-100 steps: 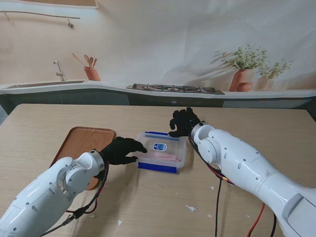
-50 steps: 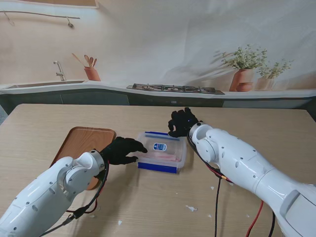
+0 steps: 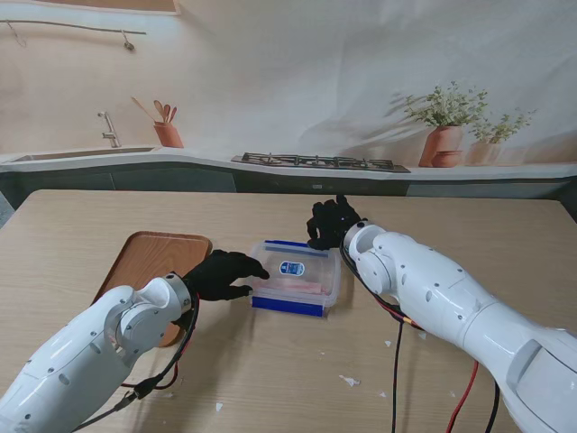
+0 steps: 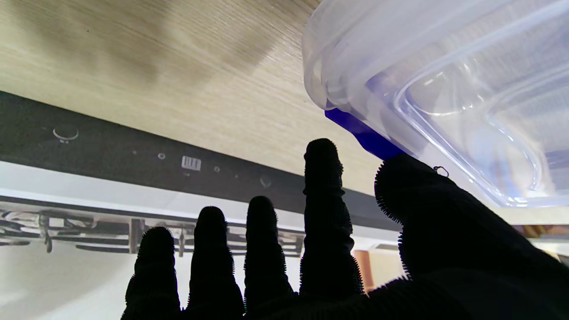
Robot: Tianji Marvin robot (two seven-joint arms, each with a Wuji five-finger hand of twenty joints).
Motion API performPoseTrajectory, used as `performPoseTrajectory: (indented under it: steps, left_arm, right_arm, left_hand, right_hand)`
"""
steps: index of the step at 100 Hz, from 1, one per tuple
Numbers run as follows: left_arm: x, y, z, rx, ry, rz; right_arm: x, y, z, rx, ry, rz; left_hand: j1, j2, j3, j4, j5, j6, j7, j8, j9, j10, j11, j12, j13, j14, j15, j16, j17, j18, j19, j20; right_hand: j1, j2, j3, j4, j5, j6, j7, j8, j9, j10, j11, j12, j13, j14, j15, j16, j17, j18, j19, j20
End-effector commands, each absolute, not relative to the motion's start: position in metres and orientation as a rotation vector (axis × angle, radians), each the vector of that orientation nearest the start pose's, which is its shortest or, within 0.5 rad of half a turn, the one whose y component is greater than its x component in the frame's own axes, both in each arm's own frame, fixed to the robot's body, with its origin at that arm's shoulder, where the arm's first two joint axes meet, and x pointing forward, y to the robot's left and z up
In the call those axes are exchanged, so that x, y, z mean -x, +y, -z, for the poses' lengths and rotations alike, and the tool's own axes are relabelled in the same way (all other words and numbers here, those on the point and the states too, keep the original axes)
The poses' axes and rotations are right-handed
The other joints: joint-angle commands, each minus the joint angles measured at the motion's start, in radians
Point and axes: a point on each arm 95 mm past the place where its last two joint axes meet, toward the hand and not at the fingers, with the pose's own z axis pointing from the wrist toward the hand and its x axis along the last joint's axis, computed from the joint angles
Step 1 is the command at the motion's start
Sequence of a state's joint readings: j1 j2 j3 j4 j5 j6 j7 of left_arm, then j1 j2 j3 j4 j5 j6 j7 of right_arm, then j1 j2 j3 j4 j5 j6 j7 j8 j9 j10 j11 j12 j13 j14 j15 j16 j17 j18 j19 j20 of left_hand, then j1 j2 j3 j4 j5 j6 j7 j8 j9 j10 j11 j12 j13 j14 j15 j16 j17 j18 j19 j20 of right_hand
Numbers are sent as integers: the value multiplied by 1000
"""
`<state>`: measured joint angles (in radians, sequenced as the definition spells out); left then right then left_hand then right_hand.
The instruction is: Separate the bacon slices onto the tray
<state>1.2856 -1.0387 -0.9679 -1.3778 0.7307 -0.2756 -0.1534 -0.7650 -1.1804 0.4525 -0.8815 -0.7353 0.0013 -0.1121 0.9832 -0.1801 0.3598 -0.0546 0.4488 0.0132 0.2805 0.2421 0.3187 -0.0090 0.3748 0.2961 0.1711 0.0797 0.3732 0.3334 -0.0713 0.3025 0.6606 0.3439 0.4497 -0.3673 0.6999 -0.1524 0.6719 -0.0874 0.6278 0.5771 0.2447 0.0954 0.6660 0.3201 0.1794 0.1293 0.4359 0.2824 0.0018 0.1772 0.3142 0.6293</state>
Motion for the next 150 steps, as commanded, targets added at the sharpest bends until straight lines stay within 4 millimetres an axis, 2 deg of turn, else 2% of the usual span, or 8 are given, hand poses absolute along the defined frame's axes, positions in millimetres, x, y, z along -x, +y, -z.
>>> performPoseTrajectory:
  steps: [1, 19, 60, 89, 113, 134, 142, 150]
  left_arm:
    - [-426, -32, 369, 1286, 1994, 1567]
    - [-426, -33, 370, 1285, 1997, 1568]
    - [-425, -34, 371, 1286, 2007, 1565]
    - [-424, -34, 368, 1275, 1988, 1591]
    - [-418, -38, 351, 1253, 1882, 1727]
    - [-410, -40, 337, 1304, 1775, 1834]
    - [-407, -40, 331, 1308, 1704, 1887]
    - [-405, -37, 325, 1315, 1621, 1922]
  right_arm:
    - [-552, 58, 330, -982, 1807, -1278]
    - [-554, 59, 332, -964, 1817, -1273]
    - [-559, 60, 337, -887, 1830, -1252]
    - [-554, 55, 328, -874, 1768, -1306]
    - [-543, 47, 319, -894, 1697, -1358]
    - [-524, 40, 317, -908, 1642, -1415]
    - [-513, 35, 316, -918, 1621, -1428]
    - [-500, 29, 316, -936, 1593, -1446]
  left_hand:
    - [26, 41, 0, -6, 68, 49, 61, 5, 14, -8, 16, 13, 12, -53, 10, -9, -7, -18, -9, -18]
    - [26, 42, -1, -6, 68, 50, 60, 5, 13, -8, 16, 13, 13, -54, 10, -9, -7, -18, -9, -18]
    - [26, 41, -1, -6, 66, 48, 62, 5, 14, -12, 17, 13, 12, -54, 10, -9, -7, -18, -9, -19]
    - [22, 43, -6, -6, 60, 43, 60, 5, 9, -12, 17, 13, 11, -57, 10, -9, -7, -19, -11, -20]
    - [-22, 36, -12, -2, -20, -74, 65, 10, -14, 9, 16, 13, -7, -49, 10, -8, -7, -22, 8, -10]
    - [-58, 31, -10, -1, -30, -89, 73, 12, -27, 37, 10, 9, -16, -10, 9, -2, -7, -19, 2, -13]
    - [-145, 13, 29, 2, 16, -96, 104, 25, -5, 48, 18, 13, -9, 14, 12, 21, -9, -8, 10, -10]
    - [-237, -5, 46, 13, 5, -34, 181, 68, 18, 63, 47, 30, 10, 35, 29, 58, -12, 3, 31, 1]
  right_hand:
    - [1, -57, 37, 5, 17, -18, -8, 18, 4, 5, 10, 9, 5, 17, 4, 10, 1, 29, 9, -11]
    - [138, -74, -14, -88, 7, -36, 111, -42, 22, 5, 17, 14, 12, 20, 15, 16, 6, 28, 12, -17]
    - [294, -27, -33, -76, -48, -29, 258, -135, 29, 15, 55, 31, 15, 23, 50, 35, 12, 29, 15, -20]
    - [263, 10, -66, -73, -98, 14, 231, -158, 12, 23, 67, 35, 5, 25, 62, 40, 10, 30, 15, -21]
    - [206, 46, -88, -44, -100, 47, 130, -118, -2, 32, 73, 32, -5, 28, 64, 39, 1, 27, 16, -18]
    - [192, 92, -133, -18, -93, 63, 72, -85, 1, 34, 75, 31, -8, 31, 60, 37, -4, 27, 16, -15]
    - [181, 111, -148, -12, -78, 71, 57, -79, 5, 38, 74, 31, -8, 33, 59, 36, -7, 25, 15, -15]
    - [180, 139, -176, 1, -53, 82, 34, -76, 16, 41, 62, 26, -6, 34, 57, 34, -10, 23, 16, -13]
